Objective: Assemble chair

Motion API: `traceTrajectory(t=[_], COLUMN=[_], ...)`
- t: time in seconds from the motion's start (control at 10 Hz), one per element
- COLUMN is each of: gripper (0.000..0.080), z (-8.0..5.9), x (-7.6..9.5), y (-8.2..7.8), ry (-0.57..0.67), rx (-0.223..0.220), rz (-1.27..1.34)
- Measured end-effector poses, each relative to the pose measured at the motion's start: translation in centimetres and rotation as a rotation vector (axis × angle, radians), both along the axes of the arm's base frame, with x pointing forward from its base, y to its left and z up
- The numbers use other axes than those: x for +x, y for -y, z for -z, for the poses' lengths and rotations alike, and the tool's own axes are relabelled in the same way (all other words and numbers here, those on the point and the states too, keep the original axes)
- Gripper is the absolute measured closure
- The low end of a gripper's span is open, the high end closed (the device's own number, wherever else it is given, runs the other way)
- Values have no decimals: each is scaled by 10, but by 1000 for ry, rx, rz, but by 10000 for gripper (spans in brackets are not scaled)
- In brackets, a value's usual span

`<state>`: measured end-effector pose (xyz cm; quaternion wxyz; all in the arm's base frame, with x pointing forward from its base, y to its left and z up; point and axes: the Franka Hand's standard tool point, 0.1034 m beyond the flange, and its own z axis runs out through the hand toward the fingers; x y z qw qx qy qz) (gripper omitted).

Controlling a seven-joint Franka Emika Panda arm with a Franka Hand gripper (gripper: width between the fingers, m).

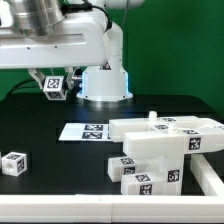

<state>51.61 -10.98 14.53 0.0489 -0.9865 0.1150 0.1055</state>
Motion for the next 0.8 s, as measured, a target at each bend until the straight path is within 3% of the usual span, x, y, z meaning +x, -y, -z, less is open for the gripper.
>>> traceTrajectory(t=[0.1, 0.2, 0.3, 0.4, 0.5, 0.7, 0.8], gripper=[518, 518, 518, 518, 518, 518, 518], z=[-3, -20, -38, -57, -62, -46, -51], x=[14, 31, 58, 82, 88, 67, 73], y=[-11, -26, -42, -76, -96, -89, -88], ry=[107, 155, 259, 382, 490, 616, 654], rx=[-39, -42, -69, -81, -100, -155, -167], rz=[-26, -56, -50, -82, -103, -75, -76])
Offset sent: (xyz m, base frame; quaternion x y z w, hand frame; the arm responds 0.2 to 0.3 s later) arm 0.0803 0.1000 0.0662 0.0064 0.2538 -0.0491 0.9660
